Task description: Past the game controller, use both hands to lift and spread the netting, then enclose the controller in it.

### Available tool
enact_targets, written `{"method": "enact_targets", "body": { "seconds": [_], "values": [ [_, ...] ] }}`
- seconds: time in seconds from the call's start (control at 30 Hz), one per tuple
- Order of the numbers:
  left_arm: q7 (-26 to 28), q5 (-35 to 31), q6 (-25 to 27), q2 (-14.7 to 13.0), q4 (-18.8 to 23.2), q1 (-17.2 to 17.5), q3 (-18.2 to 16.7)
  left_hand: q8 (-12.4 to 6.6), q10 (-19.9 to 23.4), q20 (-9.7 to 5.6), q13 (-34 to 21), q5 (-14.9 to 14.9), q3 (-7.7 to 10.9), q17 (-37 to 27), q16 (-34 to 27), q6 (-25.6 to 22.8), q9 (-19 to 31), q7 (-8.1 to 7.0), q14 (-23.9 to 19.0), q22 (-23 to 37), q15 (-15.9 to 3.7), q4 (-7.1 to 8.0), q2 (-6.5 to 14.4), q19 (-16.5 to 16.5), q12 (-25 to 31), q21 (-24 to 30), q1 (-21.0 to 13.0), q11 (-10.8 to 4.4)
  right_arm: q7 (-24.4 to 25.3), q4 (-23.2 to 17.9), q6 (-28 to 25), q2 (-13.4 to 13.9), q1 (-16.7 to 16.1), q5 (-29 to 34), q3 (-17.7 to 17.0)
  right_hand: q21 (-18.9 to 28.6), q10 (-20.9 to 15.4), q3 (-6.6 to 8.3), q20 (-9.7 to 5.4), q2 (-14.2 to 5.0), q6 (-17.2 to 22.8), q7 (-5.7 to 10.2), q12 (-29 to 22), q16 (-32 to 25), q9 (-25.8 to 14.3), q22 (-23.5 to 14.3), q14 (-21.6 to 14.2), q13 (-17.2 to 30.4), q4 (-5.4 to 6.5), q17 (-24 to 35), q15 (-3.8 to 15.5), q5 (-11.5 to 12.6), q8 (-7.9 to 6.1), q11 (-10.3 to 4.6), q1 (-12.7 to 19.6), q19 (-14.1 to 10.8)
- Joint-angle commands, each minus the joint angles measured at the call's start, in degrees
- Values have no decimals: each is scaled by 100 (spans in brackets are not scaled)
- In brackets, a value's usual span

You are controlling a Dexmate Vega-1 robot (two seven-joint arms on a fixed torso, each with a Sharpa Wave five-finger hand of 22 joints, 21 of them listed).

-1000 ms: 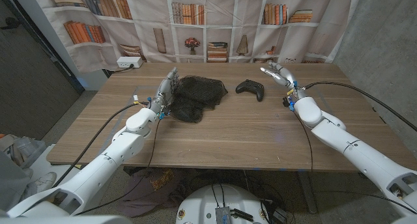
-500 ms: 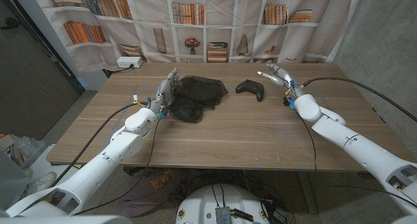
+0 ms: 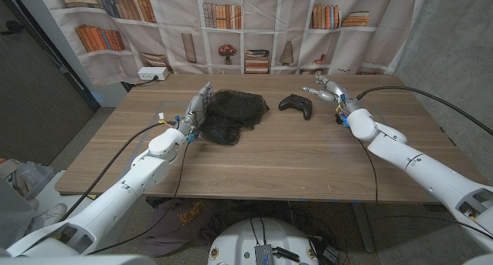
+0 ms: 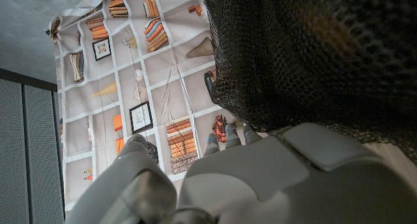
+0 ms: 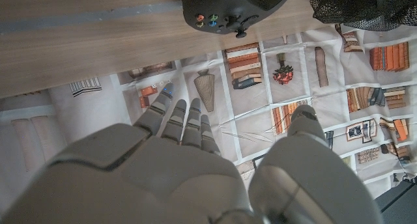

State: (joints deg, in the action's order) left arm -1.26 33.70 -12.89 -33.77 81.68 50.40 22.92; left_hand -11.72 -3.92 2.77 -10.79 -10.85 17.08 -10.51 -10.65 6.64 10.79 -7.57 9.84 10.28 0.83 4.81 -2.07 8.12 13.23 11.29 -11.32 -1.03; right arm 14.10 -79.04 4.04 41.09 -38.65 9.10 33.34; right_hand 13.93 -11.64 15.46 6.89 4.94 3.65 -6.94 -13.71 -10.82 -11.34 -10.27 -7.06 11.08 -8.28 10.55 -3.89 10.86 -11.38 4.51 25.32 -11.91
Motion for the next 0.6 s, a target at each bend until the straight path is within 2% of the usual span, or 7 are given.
{"method": "enact_targets", "body": {
  "seconds": [0.03, 0.17, 0.23, 0.47, 0.53, 0.6],
  "values": [
    [20, -37, 26, -19, 62, -20, 15, -47, -10, -6, -32, -4, 11, -24, -20, -40, 16, -27, 258, 6, -1, -9, 3, 33, 12, 11, -36, -5, -102, -90, -409, 56, 165, 291, 206, -17, -24, -24, 19, 50, 27, -130, -42, -36, -15, -15, -15, 26, 16, 9, -21, 6, -24, 48, 16, -71],
    [43, -43, 40, -33, 94, -11, 6, -45, -10, -5, -33, -3, 8, -24, -20, -48, 16, -31, 260, 6, 2, -10, 6, 34, 8, 12, -38, -15, -104, -78, -471, 57, 230, 435, 298, -29, -55, -41, 3, 54, 8, -162, -53, -36, -17, -17, -23, 27, 28, 11, -26, 6, -18, 65, 4, -82],
    [46, -46, 43, -41, 107, -5, 4, -43, -8, -5, -33, -3, 7, -24, -20, -50, 16, -29, 259, 6, 1, -10, 7, 34, 7, 12, -38, -25, -168, -56, -488, 61, 283, 496, 358, -47, -198, -55, -2, 53, -26, -211, -107, -36, -20, -18, -34, 30, 38, 12, -24, 9, -9, 23, 0, -83],
    [30, -41, 72, -70, 147, 7, 5, -57, -2, 0, -33, -2, 3, -24, -20, -103, 16, -9, 262, 6, 8, -12, 12, 31, 3, 14, -41, -7, -181, -87, -640, 71, 336, 725, 494, -53, -195, -72, -17, 42, -31, -243, -102, -72, -23, -21, -132, 32, 59, 19, 22, 11, -13, 48, -20, -111],
    [19, -41, 83, -81, 161, 5, 7, -58, -3, -4, -33, -2, 2, -24, -20, -111, 16, -5, 261, 6, 10, -12, 12, 29, 2, 15, -41, -6, -200, -104, -695, 81, 359, 793, 527, 20, -211, -108, -130, 36, -16, -254, -99, -155, -28, -41, -424, 37, 81, 33, 72, 16, -33, 47, -35, -391],
    [20, -45, 82, -81, 163, 3, 8, -57, -1, 0, -34, -2, 1, -24, -19, -113, 16, -3, 263, 6, 10, -13, 13, 30, 1, 15, -42, -9, -200, -101, -713, 78, 368, 812, 537, 38, -262, -118, -147, 34, 21, -255, -115, -181, -30, -49, -534, 39, 84, 39, 134, 19, -51, 43, -33, -473]
  ]
}}
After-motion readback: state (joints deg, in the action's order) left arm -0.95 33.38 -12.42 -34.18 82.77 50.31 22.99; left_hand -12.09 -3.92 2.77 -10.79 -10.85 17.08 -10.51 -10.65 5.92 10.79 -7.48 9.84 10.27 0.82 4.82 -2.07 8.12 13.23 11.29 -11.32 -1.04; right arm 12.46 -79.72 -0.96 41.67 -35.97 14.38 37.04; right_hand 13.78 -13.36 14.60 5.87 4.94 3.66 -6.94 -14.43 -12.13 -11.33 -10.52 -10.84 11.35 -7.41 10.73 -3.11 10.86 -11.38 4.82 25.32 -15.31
